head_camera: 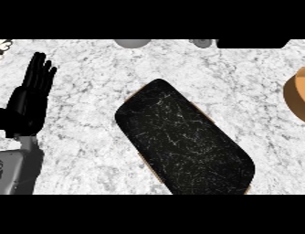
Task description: Pick the cupcake from the tray and place it in the pot
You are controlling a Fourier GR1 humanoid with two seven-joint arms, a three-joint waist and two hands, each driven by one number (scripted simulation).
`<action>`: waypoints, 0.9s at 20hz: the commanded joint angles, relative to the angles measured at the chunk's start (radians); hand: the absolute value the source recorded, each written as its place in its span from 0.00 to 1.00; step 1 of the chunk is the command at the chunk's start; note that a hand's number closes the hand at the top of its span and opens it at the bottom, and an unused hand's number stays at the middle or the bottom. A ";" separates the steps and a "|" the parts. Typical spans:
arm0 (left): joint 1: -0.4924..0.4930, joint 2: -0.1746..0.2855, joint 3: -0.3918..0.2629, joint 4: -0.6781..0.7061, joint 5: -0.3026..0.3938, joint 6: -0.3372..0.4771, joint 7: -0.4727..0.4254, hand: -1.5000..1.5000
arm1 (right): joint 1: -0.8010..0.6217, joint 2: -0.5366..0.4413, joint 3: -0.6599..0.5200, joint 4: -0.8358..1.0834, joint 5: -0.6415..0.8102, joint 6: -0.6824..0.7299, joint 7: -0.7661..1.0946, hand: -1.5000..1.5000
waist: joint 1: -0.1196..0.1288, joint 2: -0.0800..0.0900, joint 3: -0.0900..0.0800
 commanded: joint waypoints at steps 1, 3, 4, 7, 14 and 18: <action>-0.051 0.020 0.025 -0.017 0.016 0.004 0.063 0.50 | -0.026 -0.045 -0.035 0.189 -0.026 -0.084 -0.112 1.00 | 0.006 0.001 0.000; -0.036 -0.006 0.000 0.034 -0.005 -0.004 0.015 0.50 | -0.073 -0.035 -0.010 0.277 -0.001 -0.121 -0.110 1.00 | 0.008 0.002 0.000; -0.027 -0.027 -0.006 0.044 -0.017 0.012 -0.022 0.50 | -0.060 -0.021 -0.017 0.313 -0.011 -0.136 -0.126 1.00 | 0.008 0.003 0.000; -0.045 0.000 0.003 0.002 0.000 0.003 0.049 0.50 | -0.089 -0.088 -0.062 0.439 -0.077 -0.031 -0.178 1.00 | 0.011 0.004 0.001; -0.080 0.032 0.038 0.043 0.017 -0.027 0.024 0.50 | -0.112 -0.051 -0.141 0.622 -0.237 -0.010 -0.375 0.00 | 0.011 0.006 0.001; -0.027 -0.019 0.007 0.054 -0.018 0.000 -0.032 0.50 | -0.183 -0.067 -0.135 0.678 -0.255 -0.065 -0.467 0.00 | 0.015 0.006 0.001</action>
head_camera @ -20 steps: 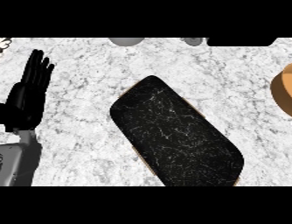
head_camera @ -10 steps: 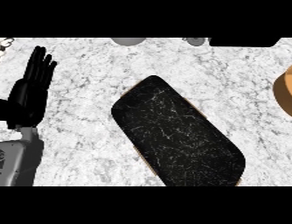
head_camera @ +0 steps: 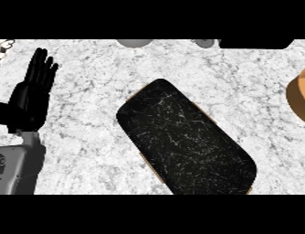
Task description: Pick the cupcake from the tray and place it in the pot
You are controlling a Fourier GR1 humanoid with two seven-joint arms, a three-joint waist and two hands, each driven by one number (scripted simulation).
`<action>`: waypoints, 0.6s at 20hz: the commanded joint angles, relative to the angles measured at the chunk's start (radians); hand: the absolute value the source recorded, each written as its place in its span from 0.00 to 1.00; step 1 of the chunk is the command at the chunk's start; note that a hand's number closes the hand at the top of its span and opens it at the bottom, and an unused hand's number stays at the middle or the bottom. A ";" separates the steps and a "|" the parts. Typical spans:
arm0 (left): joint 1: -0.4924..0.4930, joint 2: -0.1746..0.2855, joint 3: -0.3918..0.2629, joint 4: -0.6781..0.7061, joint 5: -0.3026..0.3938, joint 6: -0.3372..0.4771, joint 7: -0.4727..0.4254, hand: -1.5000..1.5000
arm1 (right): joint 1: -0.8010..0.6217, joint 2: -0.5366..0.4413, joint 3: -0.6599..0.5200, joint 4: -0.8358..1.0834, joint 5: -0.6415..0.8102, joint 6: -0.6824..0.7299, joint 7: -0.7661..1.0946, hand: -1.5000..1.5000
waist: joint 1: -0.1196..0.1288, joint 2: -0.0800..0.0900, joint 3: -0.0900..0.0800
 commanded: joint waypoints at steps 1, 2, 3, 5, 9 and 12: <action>0.030 -0.018 -0.019 -0.032 -0.015 0.013 0.006 0.50 | 0.010 -0.011 -0.049 0.010 -0.090 -0.019 -0.154 0.00 | -0.006 -0.004 0.000; 0.039 -0.045 -0.036 0.006 -0.042 0.026 -0.054 0.50 | -0.042 0.008 -0.039 0.043 -0.078 -0.064 -0.148 0.00 | 0.000 0.000 0.000; 0.034 0.000 0.002 -0.029 0.004 -0.009 -0.008 0.50 | 0.000 0.034 -0.062 -0.028 -0.121 -0.068 -0.166 0.00 | -0.009 -0.006 -0.001; 0.038 -0.006 -0.014 -0.051 -0.011 0.005 0.019 0.50 | -0.067 0.019 -0.108 -0.003 -0.170 -0.070 -0.142 0.00 | -0.002 -0.004 0.000; 0.061 -0.024 -0.006 0.021 -0.017 -0.005 -0.073 0.50 | -0.062 0.048 -0.177 -0.051 -0.269 -0.072 -0.091 0.00 | -0.019 -0.006 -0.002; 0.064 -0.014 -0.005 -0.071 -0.001 0.007 0.015 0.50 | -0.040 -0.002 -0.256 -0.049 -0.351 -0.068 -0.110 0.00 | -0.015 -0.008 -0.001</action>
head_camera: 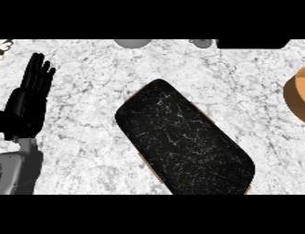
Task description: Pick the cupcake from the tray and place it in the pot
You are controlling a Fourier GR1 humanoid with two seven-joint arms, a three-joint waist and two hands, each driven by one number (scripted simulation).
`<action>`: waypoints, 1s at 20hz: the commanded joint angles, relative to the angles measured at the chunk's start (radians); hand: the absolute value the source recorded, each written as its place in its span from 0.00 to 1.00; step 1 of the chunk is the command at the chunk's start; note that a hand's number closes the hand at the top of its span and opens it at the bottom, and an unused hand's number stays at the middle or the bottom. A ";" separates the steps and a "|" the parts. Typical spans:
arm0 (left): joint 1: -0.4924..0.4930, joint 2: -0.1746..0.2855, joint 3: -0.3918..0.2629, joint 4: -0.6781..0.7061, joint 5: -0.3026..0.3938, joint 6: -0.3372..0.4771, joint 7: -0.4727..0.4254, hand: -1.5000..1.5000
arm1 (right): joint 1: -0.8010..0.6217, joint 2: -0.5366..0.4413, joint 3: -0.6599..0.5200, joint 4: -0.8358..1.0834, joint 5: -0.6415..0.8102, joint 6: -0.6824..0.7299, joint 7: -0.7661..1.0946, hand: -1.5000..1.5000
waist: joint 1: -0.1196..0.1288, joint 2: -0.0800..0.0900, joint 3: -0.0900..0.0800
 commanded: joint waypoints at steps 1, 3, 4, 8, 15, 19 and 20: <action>-0.009 0.009 0.027 0.060 0.031 -0.035 -0.032 0.50 | 0.025 0.011 -0.087 -0.038 -0.119 -0.005 -0.020 0.00 | -0.012 0.000 -0.001; -0.057 0.014 0.029 0.076 0.011 -0.009 -0.010 0.50 | 0.076 -0.008 -0.124 -0.053 -0.174 0.022 -0.073 0.00 | -0.016 0.001 0.000; -0.013 0.035 0.045 0.017 0.041 -0.036 0.015 0.50 | 0.098 -0.032 -0.148 -0.054 -0.186 0.006 -0.086 0.00 | -0.008 0.000 0.000; -0.013 -0.017 -0.021 -0.046 -0.028 0.032 0.041 0.50 | 0.144 -0.087 -0.182 -0.077 -0.267 0.070 -0.105 0.00 | -0.009 -0.001 0.000; 0.034 -0.005 0.015 -0.019 0.010 -0.015 0.004 0.50 | 0.314 -0.169 -0.290 -0.012 -0.401 0.157 -0.249 0.00 | -0.007 0.000 0.000; 0.054 -0.030 -0.011 -0.020 -0.014 -0.010 -0.034 0.50 | 0.376 -0.205 -0.324 0.027 -0.465 0.201 -0.293 0.00 | -0.006 0.001 0.000; -0.040 0.006 0.015 0.028 0.001 -0.020 0.009 0.50 | 0.375 -0.247 -0.325 0.110 -0.462 0.204 -0.324 0.00 | -0.005 0.003 0.001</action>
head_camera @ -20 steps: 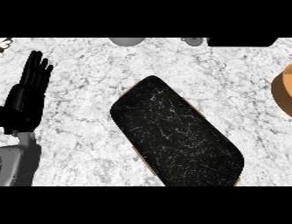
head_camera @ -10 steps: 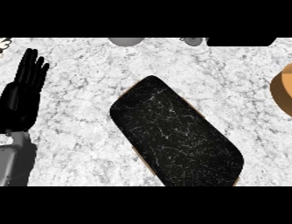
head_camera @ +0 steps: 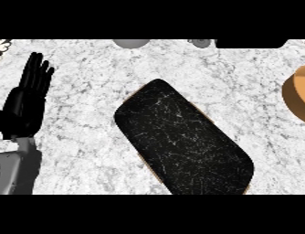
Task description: Pick the cupcake from the tray and place it in the pot
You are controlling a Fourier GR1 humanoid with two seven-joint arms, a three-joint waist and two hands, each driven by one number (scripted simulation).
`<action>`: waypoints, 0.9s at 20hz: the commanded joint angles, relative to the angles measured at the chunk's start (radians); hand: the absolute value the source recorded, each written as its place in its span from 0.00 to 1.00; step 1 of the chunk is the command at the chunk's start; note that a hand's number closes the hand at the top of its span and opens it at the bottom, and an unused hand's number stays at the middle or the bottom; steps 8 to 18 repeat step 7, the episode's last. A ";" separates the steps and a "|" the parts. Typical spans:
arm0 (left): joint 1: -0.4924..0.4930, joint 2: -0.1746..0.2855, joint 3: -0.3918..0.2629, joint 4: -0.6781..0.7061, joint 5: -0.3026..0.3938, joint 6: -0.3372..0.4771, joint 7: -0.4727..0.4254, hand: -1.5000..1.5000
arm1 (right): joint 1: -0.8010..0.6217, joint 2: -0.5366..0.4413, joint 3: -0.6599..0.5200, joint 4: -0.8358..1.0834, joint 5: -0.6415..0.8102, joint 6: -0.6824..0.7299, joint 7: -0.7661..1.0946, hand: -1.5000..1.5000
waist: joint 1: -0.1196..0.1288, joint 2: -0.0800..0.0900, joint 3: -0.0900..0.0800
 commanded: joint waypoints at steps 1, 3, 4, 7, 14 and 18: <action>0.013 -0.013 -0.003 0.033 -0.016 0.002 -0.043 0.50 | 0.087 -0.036 -0.047 0.026 -0.081 0.060 -0.063 0.00 | -0.001 0.000 0.000; 0.018 0.016 0.018 -0.010 0.002 -0.017 -0.020 0.50 | 0.112 -0.043 -0.038 0.098 -0.082 0.048 -0.118 0.00 | 0.004 0.000 0.000; 0.036 -0.027 -0.010 0.030 -0.015 -0.010 -0.083 0.50 | 0.096 -0.155 -0.066 0.184 -0.094 0.107 -0.098 0.00 | 0.005 0.003 0.001; 0.003 0.001 0.007 -0.010 0.004 -0.008 0.012 0.50 | 0.181 -0.126 -0.072 0.200 -0.123 0.123 -0.171 0.00 | 0.002 0.000 0.001; 0.003 0.001 0.007 -0.010 0.004 -0.008 0.012 0.50 | 0.181 -0.126 -0.072 0.200 -0.123 0.123 -0.171 0.00 | 0.002 0.000 0.001; 0.003 0.001 0.007 -0.010 0.004 -0.008 0.012 0.50 | 0.181 -0.126 -0.072 0.200 -0.123 0.123 -0.171 0.00 | 0.002 0.000 0.001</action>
